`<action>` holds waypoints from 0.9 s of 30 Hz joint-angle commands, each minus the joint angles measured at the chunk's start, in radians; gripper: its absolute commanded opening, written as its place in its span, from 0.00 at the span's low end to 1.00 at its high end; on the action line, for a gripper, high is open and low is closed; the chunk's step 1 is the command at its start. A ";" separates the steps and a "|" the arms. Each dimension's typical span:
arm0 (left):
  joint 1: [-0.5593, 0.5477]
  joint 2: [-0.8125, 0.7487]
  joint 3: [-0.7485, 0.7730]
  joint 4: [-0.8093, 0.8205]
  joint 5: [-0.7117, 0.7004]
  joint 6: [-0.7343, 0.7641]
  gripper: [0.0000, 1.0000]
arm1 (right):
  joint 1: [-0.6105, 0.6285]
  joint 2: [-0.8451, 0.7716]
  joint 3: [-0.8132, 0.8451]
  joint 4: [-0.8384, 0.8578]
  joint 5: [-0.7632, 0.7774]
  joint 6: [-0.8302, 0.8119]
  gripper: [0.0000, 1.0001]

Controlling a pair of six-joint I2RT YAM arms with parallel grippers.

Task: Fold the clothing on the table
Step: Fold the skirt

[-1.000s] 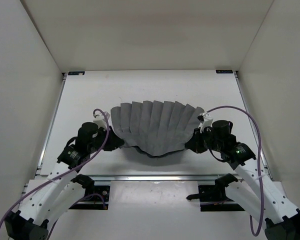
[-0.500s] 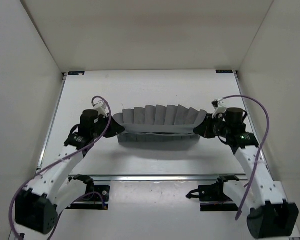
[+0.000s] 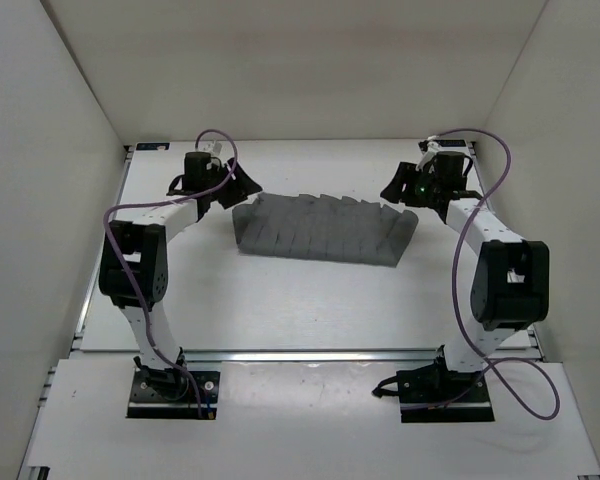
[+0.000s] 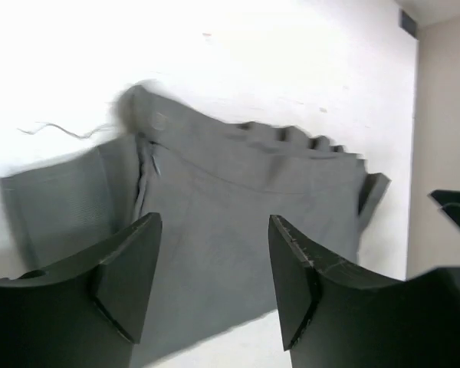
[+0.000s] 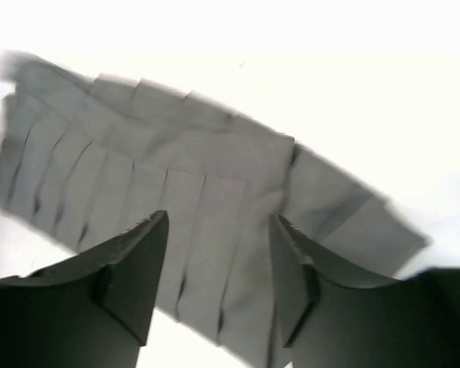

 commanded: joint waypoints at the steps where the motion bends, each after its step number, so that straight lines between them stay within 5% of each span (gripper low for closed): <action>1: 0.053 0.059 0.041 0.085 0.116 -0.059 0.69 | -0.013 0.052 0.102 0.084 0.065 -0.034 0.54; 6: 0.058 -0.008 -0.010 -0.011 0.031 0.037 0.72 | -0.020 -0.036 0.048 0.026 0.140 0.052 0.51; 19: -0.031 -0.338 -0.508 0.013 -0.174 0.051 0.77 | 0.026 -0.398 -0.482 0.153 0.197 0.238 0.46; 27: -0.050 -0.239 -0.521 0.114 -0.196 -0.012 0.77 | 0.006 -0.475 -0.625 0.185 0.192 0.265 0.48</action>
